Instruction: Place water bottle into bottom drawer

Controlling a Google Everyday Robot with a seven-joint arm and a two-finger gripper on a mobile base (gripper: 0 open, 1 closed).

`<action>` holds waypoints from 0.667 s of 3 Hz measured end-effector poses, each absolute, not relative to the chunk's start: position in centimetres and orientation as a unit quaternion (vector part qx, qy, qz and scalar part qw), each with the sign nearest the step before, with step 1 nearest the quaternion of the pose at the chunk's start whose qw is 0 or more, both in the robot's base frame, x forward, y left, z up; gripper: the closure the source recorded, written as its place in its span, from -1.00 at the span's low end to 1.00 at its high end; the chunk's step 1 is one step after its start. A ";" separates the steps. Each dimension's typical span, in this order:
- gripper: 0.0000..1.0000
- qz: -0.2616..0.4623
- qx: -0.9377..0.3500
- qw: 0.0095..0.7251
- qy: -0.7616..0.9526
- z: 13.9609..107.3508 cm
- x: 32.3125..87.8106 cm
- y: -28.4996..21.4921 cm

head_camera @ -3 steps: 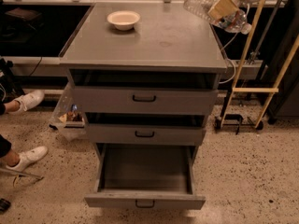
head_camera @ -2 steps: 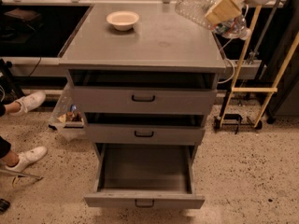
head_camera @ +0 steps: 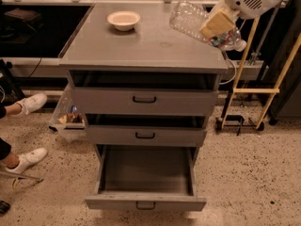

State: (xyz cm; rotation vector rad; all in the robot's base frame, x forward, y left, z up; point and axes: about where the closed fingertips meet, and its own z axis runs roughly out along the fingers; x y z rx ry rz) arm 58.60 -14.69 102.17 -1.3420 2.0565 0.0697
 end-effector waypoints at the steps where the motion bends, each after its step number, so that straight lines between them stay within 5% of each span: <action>1: 1.00 0.016 -0.511 0.337 0.791 99.6 59.3 -13.6; 2: 1.00 0.041 -0.482 0.328 0.811 90.9 60.8 -10.7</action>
Offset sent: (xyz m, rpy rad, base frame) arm 0.0830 0.1394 -0.3508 0.1585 0.0521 -0.1150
